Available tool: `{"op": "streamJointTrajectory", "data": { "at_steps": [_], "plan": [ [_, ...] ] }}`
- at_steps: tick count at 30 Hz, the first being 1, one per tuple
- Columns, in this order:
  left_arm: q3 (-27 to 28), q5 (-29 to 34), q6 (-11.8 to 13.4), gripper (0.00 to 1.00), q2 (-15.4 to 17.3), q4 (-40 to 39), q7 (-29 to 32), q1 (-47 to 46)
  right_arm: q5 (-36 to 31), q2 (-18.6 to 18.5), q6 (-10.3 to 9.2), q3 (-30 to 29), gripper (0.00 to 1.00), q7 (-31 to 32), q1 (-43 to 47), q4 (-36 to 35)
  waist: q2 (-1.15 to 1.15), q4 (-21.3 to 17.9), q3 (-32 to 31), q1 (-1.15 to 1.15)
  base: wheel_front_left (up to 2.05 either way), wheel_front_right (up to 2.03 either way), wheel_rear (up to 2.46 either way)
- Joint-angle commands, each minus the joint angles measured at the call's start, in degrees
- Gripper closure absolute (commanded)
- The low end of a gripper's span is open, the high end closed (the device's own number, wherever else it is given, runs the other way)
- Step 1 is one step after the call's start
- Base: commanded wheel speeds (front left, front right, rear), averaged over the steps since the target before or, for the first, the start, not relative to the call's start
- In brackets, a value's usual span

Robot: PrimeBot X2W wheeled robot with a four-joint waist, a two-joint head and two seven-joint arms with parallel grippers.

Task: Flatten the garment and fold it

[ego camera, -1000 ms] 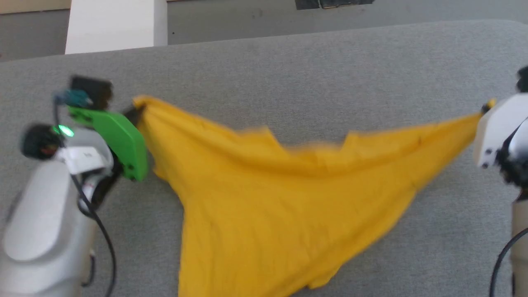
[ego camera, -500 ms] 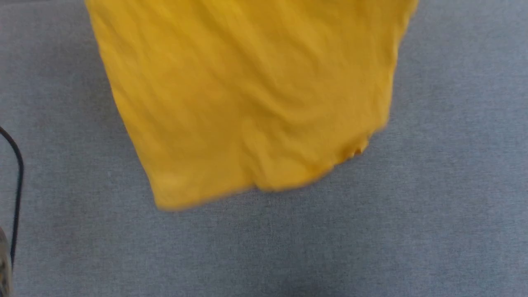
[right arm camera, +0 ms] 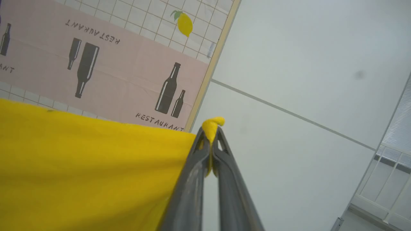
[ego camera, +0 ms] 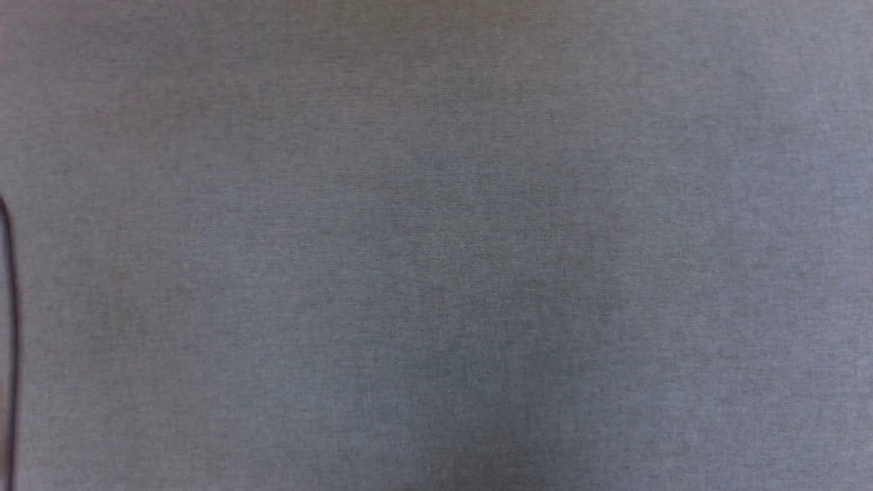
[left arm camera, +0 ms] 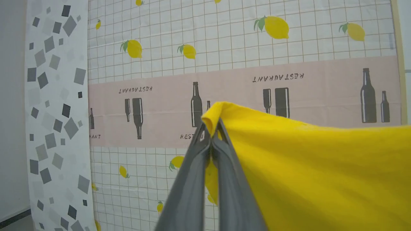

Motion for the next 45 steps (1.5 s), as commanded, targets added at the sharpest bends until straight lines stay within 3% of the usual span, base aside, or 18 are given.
{"op": "streamJointTrajectory", "data": {
  "at_steps": [1,6,11,15,20,26,34,38,45],
  "plan": [
    [-0.47,-0.61,-0.85,1.0,-0.74,1.37,-0.73,2.94,0.59,-0.46,-0.1,0.24,1.0,-0.58,2.03,1.62,0.0,0.61,-1.13,-0.01,0.0,0.0,0.0],
    [-3.34,-3.01,-4.63,1.0,-3.89,7.67,0.21,13.59,5.28,-1.21,-0.1,2.91,1.0,-1.29,13.33,6.79,0.0,1.5,-4.78,-0.01,0.0,0.0,0.0],
    [-6.79,-5.56,-8.71,1.0,-7.07,12.47,3.04,25.15,12.79,-1.71,-0.1,6.61,1.0,-1.39,29.27,7.23,0.0,1.98,-9.68,-0.01,0.0,0.0,0.0],
    [-8.52,-8.84,-10.37,1.0,-9.16,11.78,6.75,36.47,17.73,-1.06,-0.1,6.56,1.0,-0.81,43.22,5.05,0.0,1.69,-14.72,-0.01,0.0,0.0,0.0],
    [-8.35,-13.96,-10.74,1.0,-10.85,7.19,11.86,50.18,20.59,1.14,-0.1,3.9,1.0,0.35,57.11,0.31,0.0,0.9,-19.03,-0.01,0.0,0.0,0.0],
    [-7.81,-18.4,-7.74,1.0,-12.53,-0.01,19.05,65.49,19.97,5.29,-0.1,-2.62,1.0,1.76,71.53,-7.0,0.0,0.52,-22.71,-0.01,0.0,0.0,0.0],
    [-6.18,-19.15,-1.25,1.0,-10.9,-7.29,25.08,79.57,17.83,10.73,-0.1,-12.67,1.0,5.46,84.93,-14.17,0.0,0.89,-25.96,-0.01,0.0,0.0,0.0],
    [-4.61,-19.42,2.1,1.0,-10.67,-10.47,26.22,84.44,18.89,11.55,-0.1,-17.37,1.0,9.64,89.73,-15.68,0.0,1.26,-26.47,-0.01,0.0,0.0,0.0],
    [-2.89,-20.79,4.8,1.0,-11.0,-13.17,27.4,89.72,23.38,11.62,-0.1,-20.14,1.0,18.51,96.07,-13.73,0.0,1.36,-26.02,-0.01,0.0,0.0,0.0]
  ]
}}
